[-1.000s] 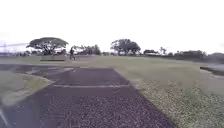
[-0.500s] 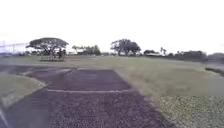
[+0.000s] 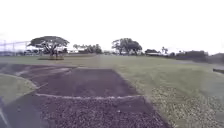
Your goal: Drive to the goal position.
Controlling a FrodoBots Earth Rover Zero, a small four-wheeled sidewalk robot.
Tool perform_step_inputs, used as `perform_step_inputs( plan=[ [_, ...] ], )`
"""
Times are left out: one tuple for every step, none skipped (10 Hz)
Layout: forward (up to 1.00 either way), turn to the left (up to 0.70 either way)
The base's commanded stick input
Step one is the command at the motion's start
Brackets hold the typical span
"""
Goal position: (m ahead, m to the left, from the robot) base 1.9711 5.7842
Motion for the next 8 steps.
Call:
perform_step_inputs(
  plan=[
    [0.70, 0.31],
    [0.70, 0.31],
    [0.70, 0.31],
    [0.70, 0.31],
    [0.70, 0.31],
    [0.70, 0.31],
    [0.70, 0.31],
    [0.70, 0.31]
  ],
)
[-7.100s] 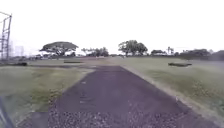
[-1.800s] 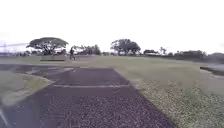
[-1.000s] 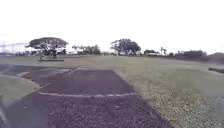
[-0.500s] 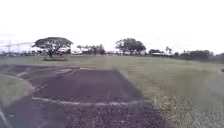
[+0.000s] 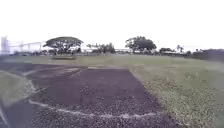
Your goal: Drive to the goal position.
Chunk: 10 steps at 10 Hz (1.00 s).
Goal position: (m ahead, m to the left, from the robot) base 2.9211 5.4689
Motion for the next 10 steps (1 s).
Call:
perform_step_inputs(
  plan=[
    [0.70, 0.31],
    [0.70, 0.31],
    [0.70, 0.31],
    [0.70, 0.31],
    [0.70, 0.31],
    [0.70, 0.31],
    [0.70, 0.31],
    [0.70, 0.31],
    [0.70, 0.31],
    [0.70, 0.31]
  ],
)
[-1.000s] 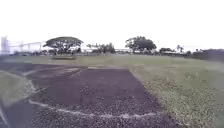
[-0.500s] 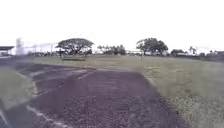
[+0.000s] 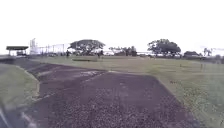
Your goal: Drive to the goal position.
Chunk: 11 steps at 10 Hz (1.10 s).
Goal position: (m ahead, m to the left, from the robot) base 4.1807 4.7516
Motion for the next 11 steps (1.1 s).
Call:
perform_step_inputs(
  plan=[
    [0.70, 0.31],
    [0.70, 0.31],
    [0.70, 0.31],
    [0.70, 0.31],
    [0.70, 0.31],
    [0.70, 0.31],
    [0.70, 0.31],
    [0.70, 0.31],
    [0.70, 0.31],
    [0.70, 0.31],
    [0.70, 0.17]
  ],
)
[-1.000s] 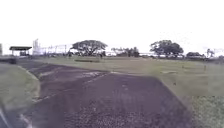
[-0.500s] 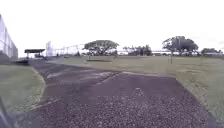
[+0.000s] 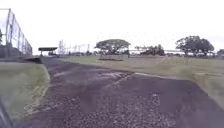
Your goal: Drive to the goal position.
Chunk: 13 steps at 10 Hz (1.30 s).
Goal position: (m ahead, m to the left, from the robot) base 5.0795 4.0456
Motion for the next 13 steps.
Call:
perform_step_inputs(
  plan=[
    [0.70, 0.07],
    [0.70, 0.00],
    [0.70, 0.00],
    [0.70, 0.00],
    [0.70, 0.00],
    [0.70, 0.00],
    [0.70, 0.00],
    [0.70, 0.00],
    [0.70, 0.00],
    [0.70, 0.00],
    [0.70, 0.00],
    [0.70, 0.04],
    [0.70, 0.15]
  ],
)
